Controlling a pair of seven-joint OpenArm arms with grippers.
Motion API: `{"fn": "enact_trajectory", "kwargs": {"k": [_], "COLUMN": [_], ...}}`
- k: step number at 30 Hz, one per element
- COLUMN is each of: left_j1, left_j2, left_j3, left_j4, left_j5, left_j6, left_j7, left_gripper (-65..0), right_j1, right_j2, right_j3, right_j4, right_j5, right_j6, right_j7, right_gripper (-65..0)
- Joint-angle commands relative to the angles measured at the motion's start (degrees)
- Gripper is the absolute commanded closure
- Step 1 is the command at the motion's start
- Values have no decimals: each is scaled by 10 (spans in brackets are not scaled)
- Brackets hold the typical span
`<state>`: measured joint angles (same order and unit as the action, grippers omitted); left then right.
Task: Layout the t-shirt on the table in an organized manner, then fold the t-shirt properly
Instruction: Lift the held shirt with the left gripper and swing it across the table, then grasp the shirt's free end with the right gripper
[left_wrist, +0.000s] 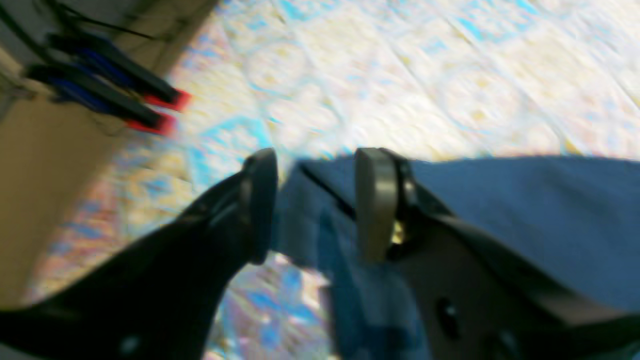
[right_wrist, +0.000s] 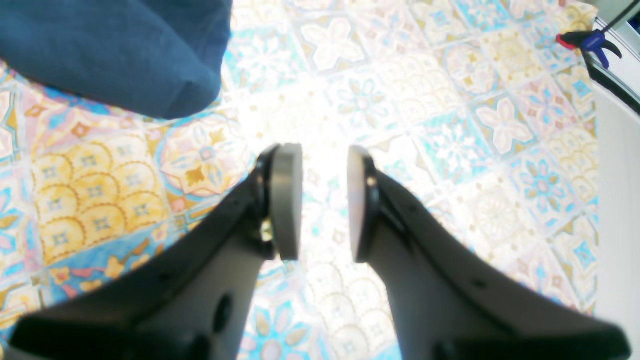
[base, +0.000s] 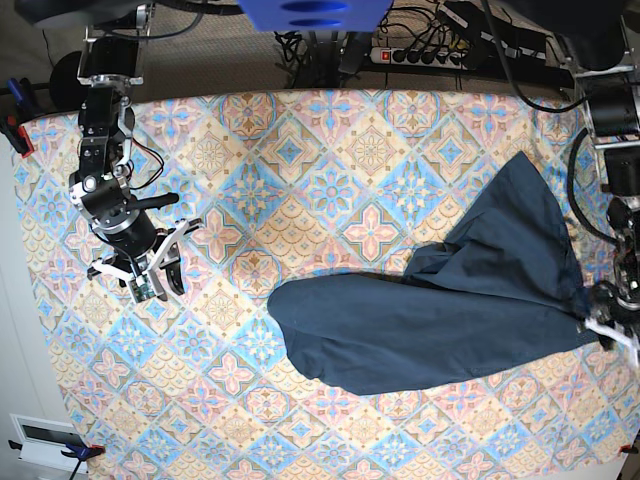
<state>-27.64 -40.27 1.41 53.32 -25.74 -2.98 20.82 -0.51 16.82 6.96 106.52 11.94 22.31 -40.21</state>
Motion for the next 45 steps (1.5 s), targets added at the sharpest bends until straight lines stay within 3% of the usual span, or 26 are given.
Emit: {"fn": "enact_trajectory", "kwargs": {"k": [1,6,11,16,20,28,37,40,43,45], "left_j1": [15,235,383,476,507,518,433,432,438,458], "left_j2": [-26,-29,37,114,152,175,212,214,213,213], "left_j3": [-5,-111,-234,-301,-326,-334,-280,-251,-202,-186], "left_j4": [40,260,391,460,461,442,360,369,421,470], "left_j5": [-16,-129,-152,-149,-150,-147,-82,-96,-143,-169], "left_j6": [-1,-1,-2,-2,-2,-2,-2,-16,-88,-101], "left_j7": [11,113,176,225,227,224,224,227,229,251], "left_gripper": [-282,-294,-294,-294,-294,-294,-288,-205,-8,0], "right_j1": [9,-7,-6,-5,-6,-7,-8,-8,-8,-7], "right_j2": [2,1,1,1,1,1,1,1,1,1], "right_j3": [2,-8,-38,-59,-63,-64,-64,-64,-64,-64], "right_j4": [11,11,11,11,11,11,21,22,18,17], "right_j5": [5,5,5,5,5,5,5,5,6,7], "right_j6": [-1,-1,-1,-1,-1,-1,-1,-1,-1,-1], "right_j7": [14,14,14,14,14,14,14,14,14,14], "right_gripper": [-146,-146,-146,-147,-147,-147,-147,-147,-147,-147]}}
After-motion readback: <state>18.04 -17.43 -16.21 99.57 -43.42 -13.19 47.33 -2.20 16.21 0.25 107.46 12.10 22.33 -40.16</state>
